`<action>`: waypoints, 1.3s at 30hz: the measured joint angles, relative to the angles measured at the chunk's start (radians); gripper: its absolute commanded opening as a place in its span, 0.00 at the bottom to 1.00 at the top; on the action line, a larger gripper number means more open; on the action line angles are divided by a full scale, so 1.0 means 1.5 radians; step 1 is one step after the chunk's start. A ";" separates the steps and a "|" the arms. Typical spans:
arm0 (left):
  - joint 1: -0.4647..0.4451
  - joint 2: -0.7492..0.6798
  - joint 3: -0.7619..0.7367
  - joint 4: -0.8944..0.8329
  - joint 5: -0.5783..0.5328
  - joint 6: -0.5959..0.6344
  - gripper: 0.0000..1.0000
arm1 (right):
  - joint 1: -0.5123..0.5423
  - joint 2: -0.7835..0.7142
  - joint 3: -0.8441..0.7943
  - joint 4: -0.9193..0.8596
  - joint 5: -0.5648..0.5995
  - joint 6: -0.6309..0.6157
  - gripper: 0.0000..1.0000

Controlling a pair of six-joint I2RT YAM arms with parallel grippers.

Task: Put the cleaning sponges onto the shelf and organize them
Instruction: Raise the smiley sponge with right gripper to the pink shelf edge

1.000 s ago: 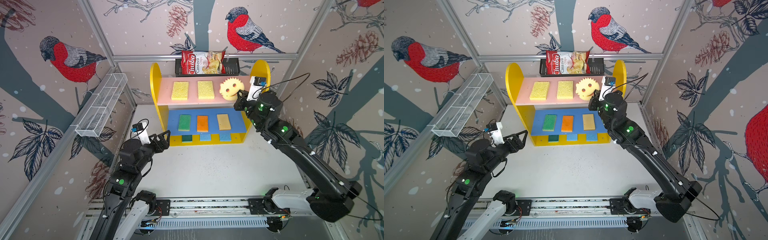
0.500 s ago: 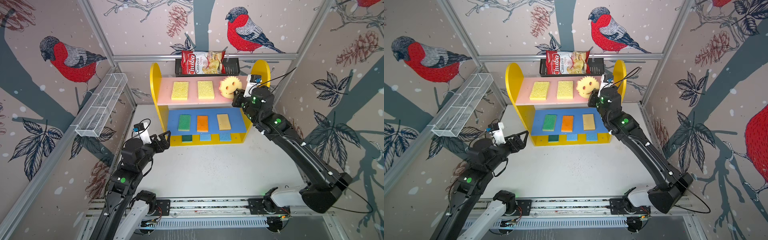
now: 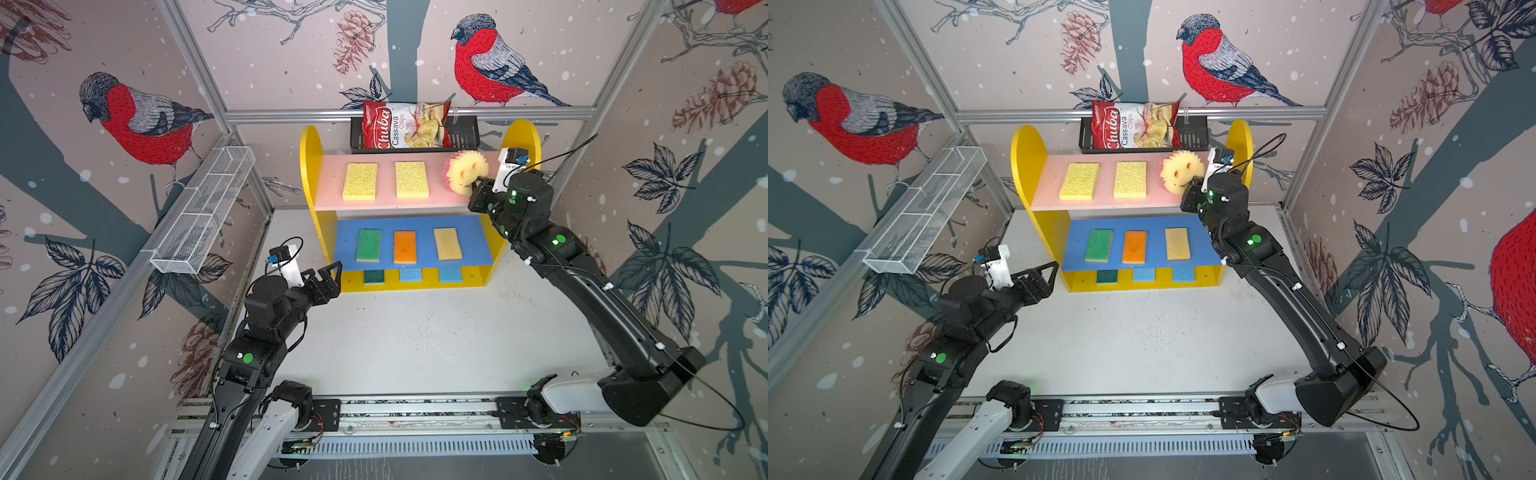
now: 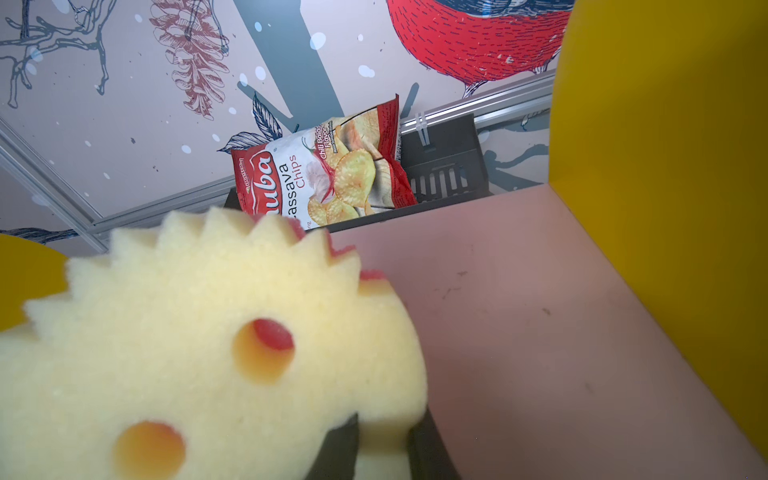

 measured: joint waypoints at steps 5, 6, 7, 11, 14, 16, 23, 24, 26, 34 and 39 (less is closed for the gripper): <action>0.000 0.000 0.000 0.000 0.000 -0.009 0.91 | -0.003 -0.013 0.008 -0.011 -0.014 0.000 0.09; 0.000 0.000 0.000 0.000 0.000 -0.009 0.91 | -0.003 -0.017 0.011 -0.016 -0.016 0.000 0.08; 0.000 0.000 0.000 0.000 0.000 -0.009 0.91 | -0.003 -0.020 0.015 -0.019 -0.018 0.000 0.08; 0.000 -0.003 0.000 0.000 0.001 -0.009 0.91 | -0.003 -0.035 0.027 -0.025 -0.023 0.001 0.08; 0.000 -0.005 0.000 0.000 0.001 -0.010 0.91 | -0.003 -0.039 0.031 -0.038 -0.031 0.003 0.08; 0.000 -0.005 0.000 0.000 0.003 -0.010 0.91 | -0.002 -0.040 0.032 -0.048 -0.035 0.006 0.08; 0.000 -0.010 0.000 -0.001 0.005 -0.012 0.91 | -0.002 -0.040 0.026 -0.079 -0.046 0.020 0.16; 0.000 -0.012 0.000 -0.001 0.005 -0.012 0.91 | -0.002 -0.039 0.026 -0.082 -0.046 0.020 0.17; 0.000 -0.014 0.000 -0.001 0.005 -0.015 0.91 | -0.002 -0.032 0.031 -0.089 -0.046 0.020 0.19; 0.000 -0.018 0.000 -0.003 0.005 -0.015 0.91 | -0.002 0.002 0.062 -0.104 -0.033 0.019 0.34; 0.000 -0.023 0.000 -0.006 0.004 -0.015 0.91 | -0.003 0.015 0.081 -0.109 -0.028 0.017 0.50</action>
